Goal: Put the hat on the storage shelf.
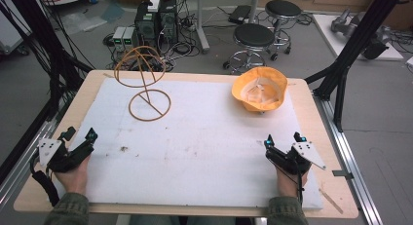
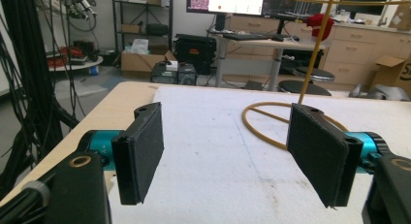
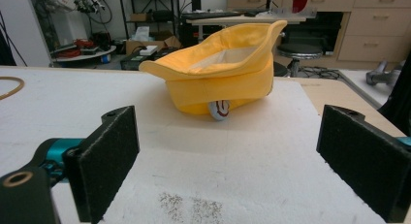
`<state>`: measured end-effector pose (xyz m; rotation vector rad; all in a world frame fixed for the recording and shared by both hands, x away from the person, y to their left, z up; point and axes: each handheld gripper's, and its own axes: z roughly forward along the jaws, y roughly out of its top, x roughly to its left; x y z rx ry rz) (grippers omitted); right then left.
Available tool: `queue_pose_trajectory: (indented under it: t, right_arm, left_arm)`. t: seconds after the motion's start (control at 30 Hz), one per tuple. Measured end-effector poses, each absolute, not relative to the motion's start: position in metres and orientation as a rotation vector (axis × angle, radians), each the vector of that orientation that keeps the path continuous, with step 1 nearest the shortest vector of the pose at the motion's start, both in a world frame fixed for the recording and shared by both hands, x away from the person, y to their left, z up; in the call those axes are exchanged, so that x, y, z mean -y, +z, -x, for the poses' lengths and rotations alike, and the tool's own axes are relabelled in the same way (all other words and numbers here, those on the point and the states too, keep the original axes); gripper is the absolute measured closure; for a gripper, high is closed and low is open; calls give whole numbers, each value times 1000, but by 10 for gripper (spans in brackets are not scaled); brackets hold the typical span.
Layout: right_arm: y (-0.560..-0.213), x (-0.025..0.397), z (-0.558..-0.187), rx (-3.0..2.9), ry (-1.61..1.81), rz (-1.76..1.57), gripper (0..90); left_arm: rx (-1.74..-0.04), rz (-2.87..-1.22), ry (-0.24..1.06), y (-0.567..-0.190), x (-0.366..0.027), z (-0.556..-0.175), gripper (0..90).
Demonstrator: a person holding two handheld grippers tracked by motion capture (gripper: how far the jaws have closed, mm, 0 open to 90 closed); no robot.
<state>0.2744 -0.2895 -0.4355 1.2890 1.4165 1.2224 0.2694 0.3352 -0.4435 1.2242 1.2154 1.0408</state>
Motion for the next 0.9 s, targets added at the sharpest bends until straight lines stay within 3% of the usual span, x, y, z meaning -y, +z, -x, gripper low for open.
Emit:
queue_pose_trajectory:
  t: [0.9]
  right_arm:
    - [-436, 291, -275, -1440, 1209, -1295, 69]
  left_arm:
    - [-1218, -1215, 1024, -444, -336, -271, 298]
